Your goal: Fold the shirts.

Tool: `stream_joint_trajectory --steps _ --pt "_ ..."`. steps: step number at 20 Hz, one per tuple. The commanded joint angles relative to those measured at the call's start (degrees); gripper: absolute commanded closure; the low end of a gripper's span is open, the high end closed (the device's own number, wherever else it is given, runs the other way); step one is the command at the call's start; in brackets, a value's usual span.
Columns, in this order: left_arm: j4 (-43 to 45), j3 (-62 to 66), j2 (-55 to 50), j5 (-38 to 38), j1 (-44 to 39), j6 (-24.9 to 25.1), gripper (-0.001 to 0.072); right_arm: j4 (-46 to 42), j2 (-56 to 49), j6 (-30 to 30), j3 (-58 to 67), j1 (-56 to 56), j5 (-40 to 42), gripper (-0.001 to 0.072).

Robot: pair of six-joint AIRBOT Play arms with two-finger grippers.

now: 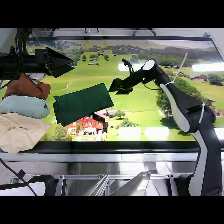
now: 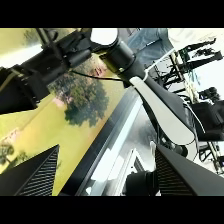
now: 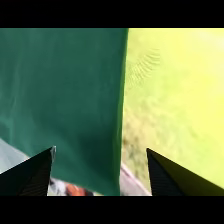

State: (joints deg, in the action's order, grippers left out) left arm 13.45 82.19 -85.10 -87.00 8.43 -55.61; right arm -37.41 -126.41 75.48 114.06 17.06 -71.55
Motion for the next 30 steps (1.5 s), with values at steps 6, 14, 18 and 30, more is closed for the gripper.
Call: stream_joint_trajectory --steps 6,14,18,30 --pt "0.0 0.0 0.0 -1.7 0.0 0.0 0.0069 1.3 -4.6 4.5 0.0 5.1 4.6 0.0149" --pt "0.1 0.0 0.0 -4.6 0.0 0.0 0.0070 11.8 -3.9 -1.6 1.5 7.0 2.2 0.0688" --pt "0.1 0.0 0.0 -4.5 0.0 0.0 0.0070 4.9 2.7 1.2 1.5 0.9 6.1 0.0691" --pt "0.6 0.0 0.0 -8.0 0.0 0.1 0.0070 -45.2 23.3 27.1 -0.9 -50.7 -10.5 0.0691"
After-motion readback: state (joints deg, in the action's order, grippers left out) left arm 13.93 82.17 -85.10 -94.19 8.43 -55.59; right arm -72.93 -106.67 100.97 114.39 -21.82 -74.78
